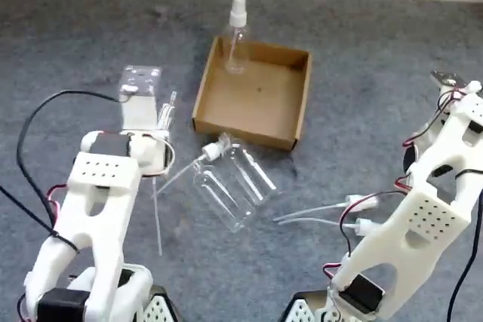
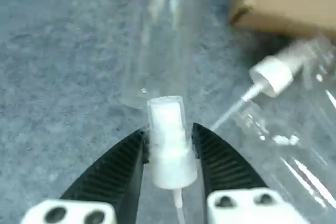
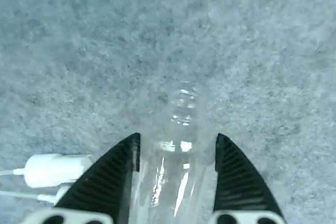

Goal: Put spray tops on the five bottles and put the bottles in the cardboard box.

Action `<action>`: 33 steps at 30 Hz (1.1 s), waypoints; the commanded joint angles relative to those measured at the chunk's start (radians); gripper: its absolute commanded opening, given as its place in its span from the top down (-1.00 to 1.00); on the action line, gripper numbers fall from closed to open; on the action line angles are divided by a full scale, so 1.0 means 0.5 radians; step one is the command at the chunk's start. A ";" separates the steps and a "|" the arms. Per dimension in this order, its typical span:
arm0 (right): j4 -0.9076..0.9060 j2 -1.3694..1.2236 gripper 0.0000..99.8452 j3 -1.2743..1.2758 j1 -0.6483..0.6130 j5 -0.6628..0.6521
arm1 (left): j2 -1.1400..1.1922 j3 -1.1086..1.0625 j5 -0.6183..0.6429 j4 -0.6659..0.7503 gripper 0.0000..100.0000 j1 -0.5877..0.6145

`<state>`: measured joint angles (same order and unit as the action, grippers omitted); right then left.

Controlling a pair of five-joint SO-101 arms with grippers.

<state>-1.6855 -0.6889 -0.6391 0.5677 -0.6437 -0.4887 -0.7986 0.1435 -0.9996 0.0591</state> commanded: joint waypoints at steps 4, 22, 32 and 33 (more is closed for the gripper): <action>-0.158 0.041 0.65 -0.336 -0.038 -0.009 | -0.041 -0.143 0.012 0.212 0.99 0.087; 0.002 0.023 0.47 -0.051 -0.029 -0.025 | -0.041 -0.152 0.012 0.206 0.99 0.091; 0.137 0.026 0.47 0.118 -0.054 -0.012 | -0.041 -0.152 0.012 0.206 0.99 0.091; 0.143 0.026 0.47 0.118 -0.060 -0.018 | -0.041 -0.152 0.012 0.206 0.99 0.091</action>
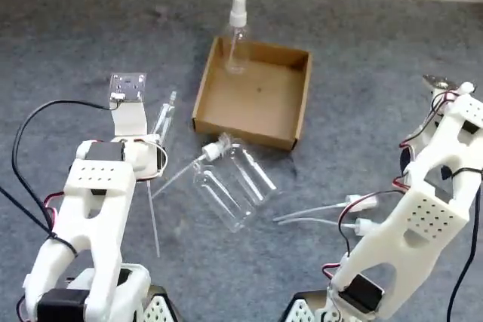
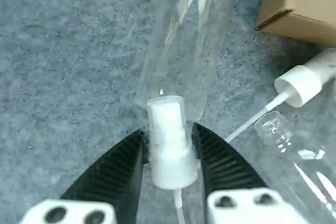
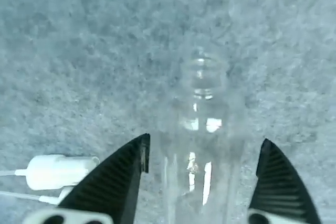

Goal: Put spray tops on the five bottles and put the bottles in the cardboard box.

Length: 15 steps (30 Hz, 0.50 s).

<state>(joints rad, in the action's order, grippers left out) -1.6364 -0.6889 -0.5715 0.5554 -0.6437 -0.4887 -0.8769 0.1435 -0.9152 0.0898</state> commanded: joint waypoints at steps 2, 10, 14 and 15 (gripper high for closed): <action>0.084 0.026 0.47 -0.008 -0.051 -0.012 | -0.041 0.005 0.012 0.037 0.99 0.029; 0.137 0.026 0.47 0.002 -0.054 -0.021 | -0.041 0.005 0.012 0.037 0.99 0.035; 0.137 0.020 0.57 0.005 -0.051 -0.021 | -0.041 0.005 0.012 0.037 0.99 0.035; 0.137 0.020 0.61 0.008 -0.054 -0.021 | -0.041 0.005 0.012 0.037 0.99 0.035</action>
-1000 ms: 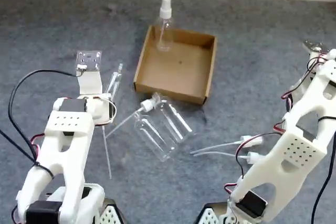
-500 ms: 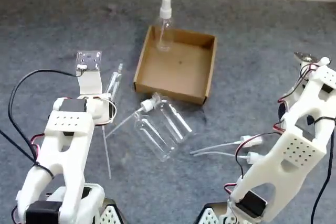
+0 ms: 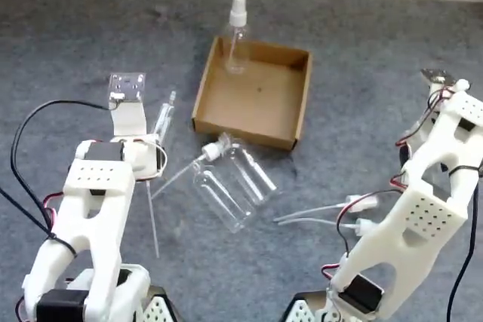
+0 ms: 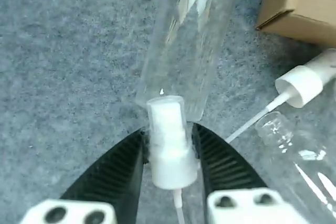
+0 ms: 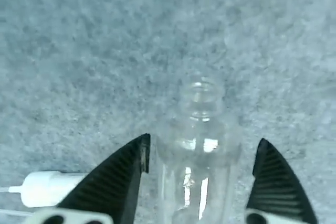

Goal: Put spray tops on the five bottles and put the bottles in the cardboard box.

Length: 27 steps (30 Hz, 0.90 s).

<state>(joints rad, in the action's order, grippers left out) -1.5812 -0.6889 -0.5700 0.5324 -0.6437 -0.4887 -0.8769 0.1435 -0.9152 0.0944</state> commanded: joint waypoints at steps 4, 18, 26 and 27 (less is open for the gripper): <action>0.026 0.020 0.73 0.005 -0.008 -0.021 | -0.041 0.005 0.012 0.037 0.99 0.029; -0.333 0.241 0.97 -0.600 -0.023 0.141 | -0.041 0.060 0.012 0.037 0.99 0.020; -0.370 0.575 0.99 -0.937 -0.198 0.356 | -0.044 0.391 0.012 -0.086 0.99 0.014; -0.370 0.628 0.99 -0.934 -0.241 0.384 | -0.044 0.477 0.012 -0.147 0.99 0.014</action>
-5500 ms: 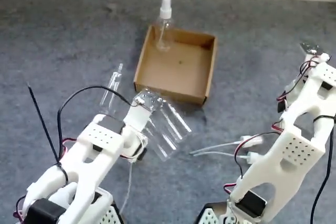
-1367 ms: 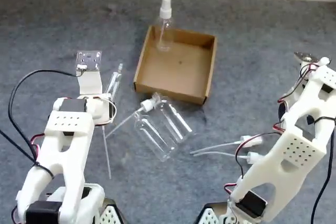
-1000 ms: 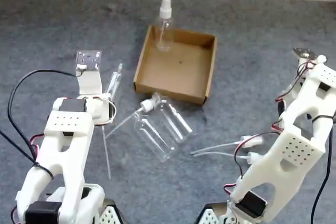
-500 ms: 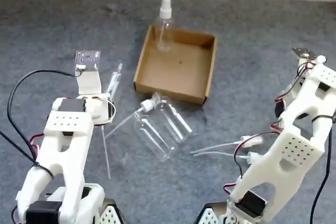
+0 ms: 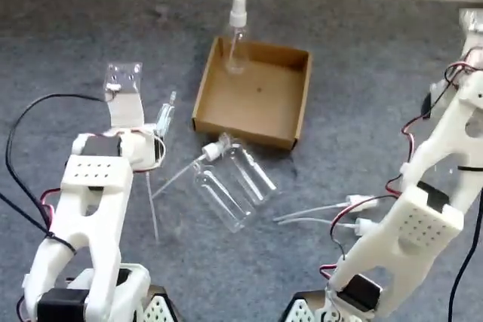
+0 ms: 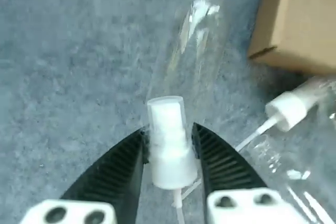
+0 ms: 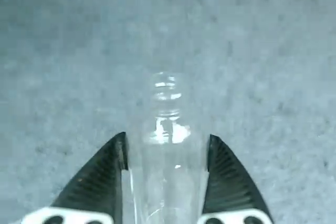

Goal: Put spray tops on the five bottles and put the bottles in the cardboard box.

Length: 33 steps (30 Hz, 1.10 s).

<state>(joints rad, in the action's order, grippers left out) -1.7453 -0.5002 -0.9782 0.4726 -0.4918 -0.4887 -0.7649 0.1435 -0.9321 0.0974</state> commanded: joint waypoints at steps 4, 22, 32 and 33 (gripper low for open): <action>-0.044 0.517 0.99 -0.109 -0.287 0.236 | -0.173 0.624 0.012 -0.417 0.99 0.011; 0.907 2.168 0.99 2.107 -1.695 0.503 | -1.198 1.023 0.129 -0.687 0.99 0.020; 1.717 2.711 0.99 3.374 -2.245 0.488 | -1.422 1.020 0.466 -0.319 0.99 0.023; 1.717 2.776 0.99 3.445 -2.279 0.488 | -1.425 1.020 0.466 -0.316 0.99 0.023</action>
<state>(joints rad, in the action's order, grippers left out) -0.9352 0.7841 0.6697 -0.6229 -0.2493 -1.1960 -0.2938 0.3659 -1.1316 0.0974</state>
